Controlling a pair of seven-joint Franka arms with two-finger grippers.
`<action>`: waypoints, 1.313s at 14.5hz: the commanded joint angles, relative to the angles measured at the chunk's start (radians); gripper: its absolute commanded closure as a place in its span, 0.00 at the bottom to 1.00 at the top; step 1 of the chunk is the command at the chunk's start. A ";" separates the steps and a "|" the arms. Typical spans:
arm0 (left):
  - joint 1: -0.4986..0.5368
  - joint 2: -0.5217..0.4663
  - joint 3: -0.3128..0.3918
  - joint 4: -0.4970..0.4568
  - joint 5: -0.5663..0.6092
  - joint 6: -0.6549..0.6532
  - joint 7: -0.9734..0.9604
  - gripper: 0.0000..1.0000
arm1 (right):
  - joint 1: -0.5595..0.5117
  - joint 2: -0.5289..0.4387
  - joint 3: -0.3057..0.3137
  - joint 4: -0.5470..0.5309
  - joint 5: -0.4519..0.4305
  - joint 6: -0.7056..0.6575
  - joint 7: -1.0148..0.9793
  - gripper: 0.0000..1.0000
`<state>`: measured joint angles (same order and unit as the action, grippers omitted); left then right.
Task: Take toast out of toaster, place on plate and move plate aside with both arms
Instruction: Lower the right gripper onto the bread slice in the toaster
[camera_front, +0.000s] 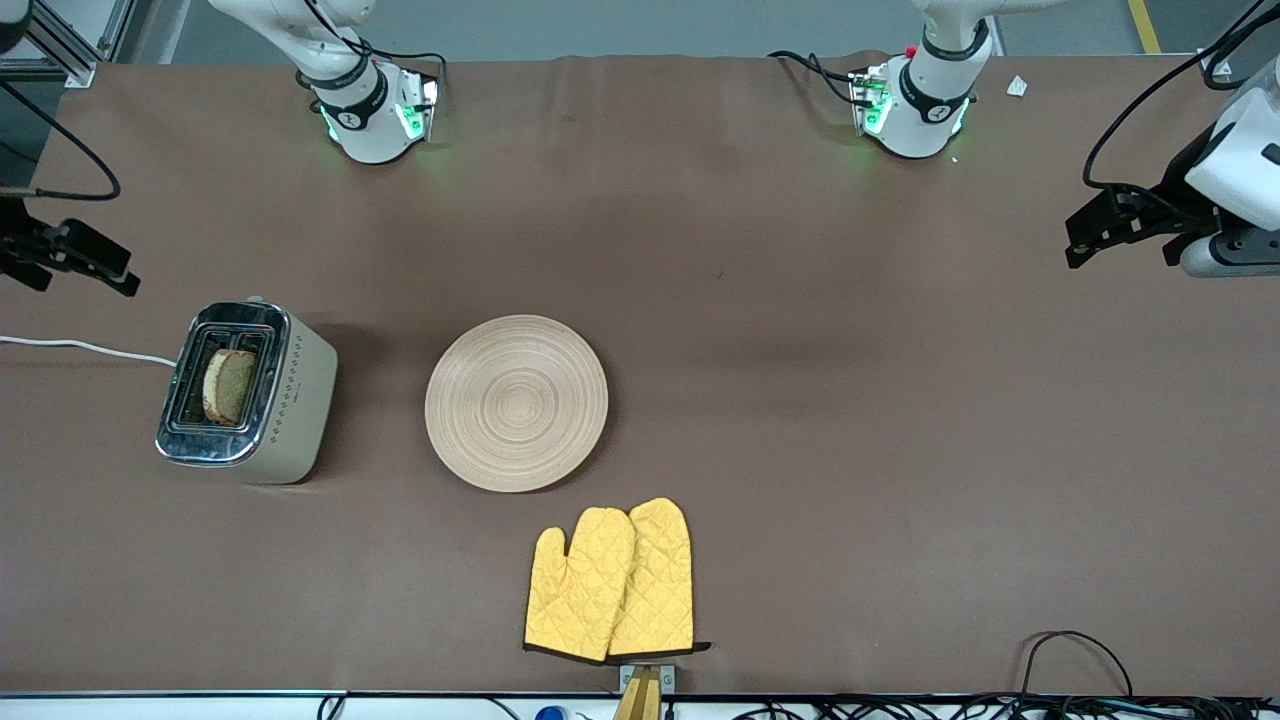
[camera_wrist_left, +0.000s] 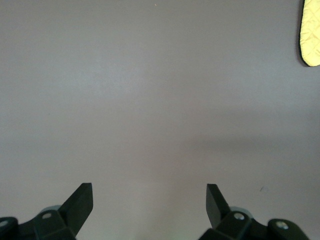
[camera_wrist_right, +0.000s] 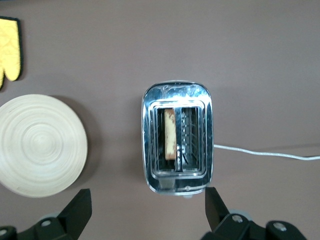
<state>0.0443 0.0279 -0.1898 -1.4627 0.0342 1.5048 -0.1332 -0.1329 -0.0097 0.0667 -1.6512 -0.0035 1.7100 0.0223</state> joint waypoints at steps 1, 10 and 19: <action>0.005 -0.010 -0.005 0.008 0.019 -0.014 0.020 0.00 | -0.048 0.035 0.008 -0.125 0.023 0.127 -0.022 0.00; 0.005 -0.013 -0.005 0.008 0.021 -0.021 0.020 0.00 | -0.080 0.281 0.008 -0.130 0.010 0.238 -0.024 0.04; 0.002 -0.011 -0.005 0.008 0.021 -0.020 0.020 0.00 | -0.054 0.289 0.010 -0.131 -0.018 0.224 -0.024 0.87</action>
<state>0.0442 0.0268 -0.1898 -1.4615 0.0346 1.4991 -0.1327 -0.1948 0.2882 0.0761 -1.7802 -0.0077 1.9452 0.0054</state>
